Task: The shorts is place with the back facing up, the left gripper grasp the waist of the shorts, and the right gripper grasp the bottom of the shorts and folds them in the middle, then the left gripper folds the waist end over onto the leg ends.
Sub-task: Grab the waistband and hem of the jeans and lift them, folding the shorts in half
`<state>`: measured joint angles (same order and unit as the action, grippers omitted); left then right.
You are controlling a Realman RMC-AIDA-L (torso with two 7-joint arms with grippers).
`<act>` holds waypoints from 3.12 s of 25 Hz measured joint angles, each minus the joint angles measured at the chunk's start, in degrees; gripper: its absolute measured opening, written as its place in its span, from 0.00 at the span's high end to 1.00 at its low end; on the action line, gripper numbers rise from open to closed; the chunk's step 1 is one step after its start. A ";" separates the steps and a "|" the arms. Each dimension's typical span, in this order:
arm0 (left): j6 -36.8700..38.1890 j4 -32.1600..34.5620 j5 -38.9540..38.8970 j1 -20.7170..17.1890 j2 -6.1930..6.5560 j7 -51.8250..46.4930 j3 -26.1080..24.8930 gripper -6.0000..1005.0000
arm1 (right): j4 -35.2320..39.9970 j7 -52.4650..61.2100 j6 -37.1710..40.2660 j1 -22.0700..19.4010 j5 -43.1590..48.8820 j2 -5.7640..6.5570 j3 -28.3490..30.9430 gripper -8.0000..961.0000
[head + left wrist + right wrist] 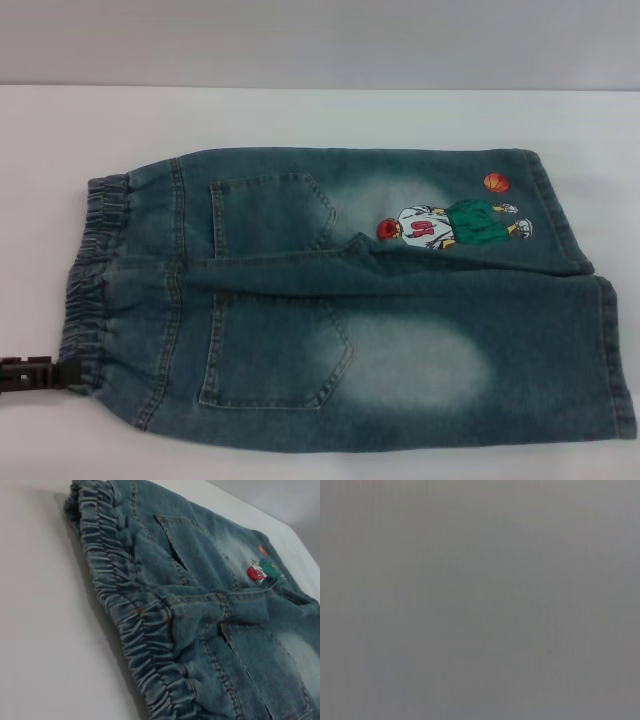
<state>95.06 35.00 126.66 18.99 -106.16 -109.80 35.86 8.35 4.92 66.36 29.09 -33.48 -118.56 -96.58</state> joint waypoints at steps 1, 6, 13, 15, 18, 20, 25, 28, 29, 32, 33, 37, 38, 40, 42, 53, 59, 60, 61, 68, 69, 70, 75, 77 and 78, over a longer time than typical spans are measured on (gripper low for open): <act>-0.02 0.06 0.02 0.00 0.03 -0.11 0.00 0.19 | 0.00 0.00 0.00 0.00 0.00 0.00 0.00 0.38; -0.27 -0.01 0.08 -0.07 0.46 -0.25 0.00 0.19 | 0.03 0.00 0.00 0.01 0.00 0.00 -0.01 0.38; -0.41 0.01 0.08 0.01 0.51 -0.33 0.00 0.20 | 0.11 0.00 0.00 0.00 0.00 0.00 -0.02 0.38; -0.62 0.01 0.08 0.01 0.52 -0.33 0.00 0.20 | 0.15 0.00 0.00 0.00 0.00 0.00 -0.02 0.38; -0.94 -0.01 0.08 0.00 0.52 -0.34 0.05 0.20 | 0.18 0.00 0.00 0.00 0.00 0.00 -0.01 0.38; -1.04 -0.02 0.08 0.00 0.49 -0.35 0.08 0.20 | 0.18 0.00 0.00 -0.01 0.00 0.00 -0.01 0.38; -1.15 -0.02 0.81 0.05 0.24 -0.56 0.06 0.20 | 0.18 0.00 0.00 -0.08 0.00 0.00 -0.05 0.38; -1.20 -0.02 1.22 0.06 0.18 -0.73 0.05 0.20 | 0.18 0.00 0.00 -0.09 0.00 0.00 -0.08 0.38; -1.31 -0.02 1.75 0.13 0.00 -1.00 0.10 0.20 | 0.18 0.00 0.00 -0.09 0.00 0.00 -0.09 0.38; -1.37 -0.02 2.07 0.21 -0.20 -1.02 0.10 0.20 | 0.18 0.00 0.00 -0.12 0.00 0.00 -0.10 0.38; -1.38 -0.02 2.13 0.23 -0.25 -1.02 0.10 0.20 | 0.17 0.00 0.00 -0.15 0.00 0.00 -0.10 0.38; -1.38 -0.02 2.16 0.26 -0.34 -1.03 0.09 0.20 | 0.17 0.00 0.00 -0.20 0.00 0.00 -0.10 0.38; -1.38 -0.02 2.16 0.26 -0.34 -1.03 0.09 0.20 | 0.18 0.00 0.00 -0.22 0.00 0.00 -0.10 0.38; -1.38 -0.02 2.18 0.27 -0.38 -1.03 0.09 0.20 | 0.14 0.00 0.00 -0.26 0.00 0.00 -0.10 0.38; -1.38 -0.02 2.19 0.35 -0.45 -1.03 0.08 0.20 | 0.09 0.00 0.00 -0.26 0.00 0.00 -0.09 0.38; -0.95 -0.02 2.18 1.36 -0.78 -0.66 -0.42 0.20 | 0.00 0.00 0.02 -0.27 0.00 0.00 0.15 0.38; -0.93 -0.01 1.84 2.27 -0.80 -0.42 -0.48 0.20 | 0.00 0.00 0.01 -0.26 0.00 0.05 0.04 0.38; -0.96 -0.01 1.84 2.44 -0.80 -0.40 -0.47 0.20 | 0.00 0.00 0.01 -0.26 0.00 0.06 0.10 0.38; -1.05 -0.02 1.84 2.73 -0.80 -0.38 -0.46 0.20 | 0.00 0.00 0.01 -0.26 0.00 0.06 0.17 0.38; -1.25 -0.01 2.27 3.40 -1.05 -0.55 0.05 0.20 | -0.07 0.00 0.00 -0.26 0.00 0.09 0.31 0.38; -1.19 -0.02 2.41 3.36 -1.04 -0.71 0.07 0.20 | -0.10 0.00 0.00 -0.26 0.00 0.09 0.36 0.38; -1.19 -0.02 2.41 3.36 -1.04 -0.71 0.07 0.20 | -0.12 0.00 0.00 -0.26 0.00 0.09 0.42 0.38; -0.45 0.00 2.75 2.72 -0.69 -1.36 -0.10 0.20 | -0.18 0.00 -0.01 -0.23 0.00 0.09 0.45 0.38; -0.29 0.25 2.79 2.44 -0.58 -1.68 -0.12 0.20 | -0.18 0.00 -0.01 -0.16 0.00 0.09 0.41 0.38; -0.26 0.28 2.80 2.39 -0.58 -1.71 -0.16 0.20 | -0.18 0.00 -0.01 -0.14 0.00 0.09 0.39 0.38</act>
<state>94.80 35.28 129.46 21.38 -106.74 -111.50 35.70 8.17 4.92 66.35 28.95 -33.49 -118.47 -96.19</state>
